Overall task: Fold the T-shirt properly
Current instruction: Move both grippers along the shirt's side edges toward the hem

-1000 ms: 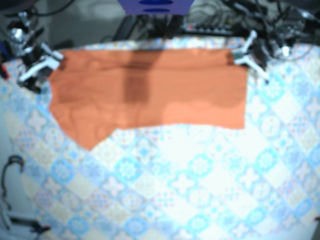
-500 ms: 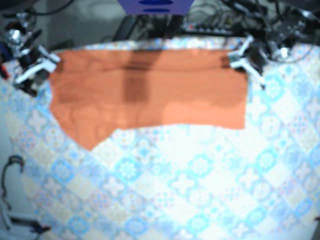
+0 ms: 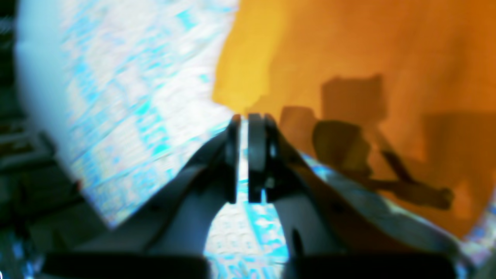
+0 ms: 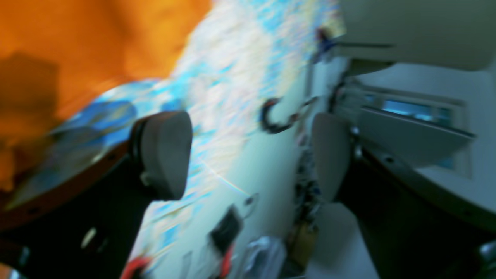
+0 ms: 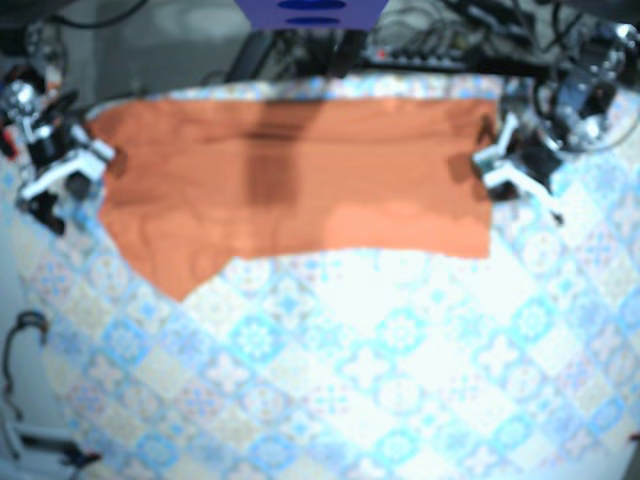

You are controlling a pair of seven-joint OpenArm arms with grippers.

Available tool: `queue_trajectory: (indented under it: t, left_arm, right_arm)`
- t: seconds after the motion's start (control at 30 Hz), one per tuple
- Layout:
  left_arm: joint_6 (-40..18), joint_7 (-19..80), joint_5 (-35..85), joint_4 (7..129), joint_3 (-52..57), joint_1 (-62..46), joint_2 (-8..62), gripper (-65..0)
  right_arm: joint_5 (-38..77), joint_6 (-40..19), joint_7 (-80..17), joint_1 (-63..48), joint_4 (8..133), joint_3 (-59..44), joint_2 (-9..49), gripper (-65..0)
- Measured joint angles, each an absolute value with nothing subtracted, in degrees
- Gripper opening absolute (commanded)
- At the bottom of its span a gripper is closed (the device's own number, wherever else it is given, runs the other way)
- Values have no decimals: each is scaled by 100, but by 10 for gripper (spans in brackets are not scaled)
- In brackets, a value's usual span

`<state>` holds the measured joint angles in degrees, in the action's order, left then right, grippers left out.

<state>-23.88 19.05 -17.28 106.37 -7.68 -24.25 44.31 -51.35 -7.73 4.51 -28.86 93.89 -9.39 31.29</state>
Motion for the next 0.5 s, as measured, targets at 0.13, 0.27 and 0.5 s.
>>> queue_trajectory:
  t: [0.13,0.27,0.5]
  left_arm:
    - [-2434,1968,-967,10634,-49,-2335,4121,-481]
    - [-2440,2882,255,10643,342,-1778,3959,-425]
    - [-2786,4530,2816,9828,591,-449,3944,-347]
  right_arm:
    - [-4209,-1175,405,-2314,9470,-928,3138,-182]
    - [-2829,-2106,-401,-1599,9485,-928,3144,-180]
    - [-679,-2672,-2224,3,9249,-165,3334,-180]
